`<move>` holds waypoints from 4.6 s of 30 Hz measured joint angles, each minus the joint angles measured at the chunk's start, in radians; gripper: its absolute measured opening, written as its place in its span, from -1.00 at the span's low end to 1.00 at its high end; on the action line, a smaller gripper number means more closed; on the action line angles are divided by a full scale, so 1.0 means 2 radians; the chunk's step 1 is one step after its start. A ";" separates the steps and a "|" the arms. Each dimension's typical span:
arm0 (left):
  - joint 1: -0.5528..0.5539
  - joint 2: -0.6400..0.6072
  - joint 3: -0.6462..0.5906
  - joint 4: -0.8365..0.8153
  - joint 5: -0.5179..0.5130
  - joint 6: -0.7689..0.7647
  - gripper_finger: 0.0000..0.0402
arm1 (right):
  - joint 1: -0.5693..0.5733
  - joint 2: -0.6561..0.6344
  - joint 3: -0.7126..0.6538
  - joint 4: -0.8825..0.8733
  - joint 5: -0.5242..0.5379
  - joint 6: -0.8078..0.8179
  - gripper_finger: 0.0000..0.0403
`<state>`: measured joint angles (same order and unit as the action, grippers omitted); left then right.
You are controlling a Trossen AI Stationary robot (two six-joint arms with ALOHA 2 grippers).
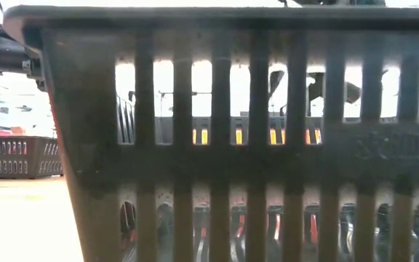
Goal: Stack baskets on shelf by color
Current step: Stack the green bin on top of the green bins on the shelf
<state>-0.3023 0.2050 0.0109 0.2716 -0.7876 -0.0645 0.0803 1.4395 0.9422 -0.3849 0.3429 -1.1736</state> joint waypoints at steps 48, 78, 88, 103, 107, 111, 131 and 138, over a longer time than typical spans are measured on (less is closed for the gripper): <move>0.000 0.002 0.000 -0.032 -0.031 -0.035 -0.72 | -0.093 -0.033 0.249 -0.143 0.072 0.348 -0.99; 0.000 0.002 0.000 -0.051 -0.052 -0.051 -0.72 | -0.221 0.138 0.339 -0.393 -0.069 0.431 -1.00; 0.000 0.002 0.000 -0.052 -0.052 -0.049 -0.72 | -0.232 0.138 0.339 -0.404 -0.068 0.452 -0.97; 0.000 0.002 0.000 -0.052 -0.052 -0.048 -0.72 | -0.233 0.138 0.339 -0.405 -0.069 0.457 -0.56; 0.000 0.002 0.000 -0.052 -0.052 -0.048 -0.72 | -0.233 0.138 0.339 -0.395 -0.067 0.462 -0.45; 0.000 0.002 0.000 -0.052 -0.052 -0.048 -0.72 | -0.233 0.138 0.339 -0.384 -0.067 0.470 -0.41; 0.000 0.002 0.000 -0.051 -0.052 -0.048 -0.72 | -0.229 0.138 0.283 -0.363 -0.068 0.453 -0.92; 0.000 0.002 0.000 -0.051 -0.052 -0.048 -0.72 | -0.229 0.138 0.283 -0.370 -0.111 0.435 -0.90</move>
<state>-0.3023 0.2096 0.0109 0.1688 -0.8909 -0.1612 -0.3779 1.7157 1.5078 -1.1239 0.1216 -0.3045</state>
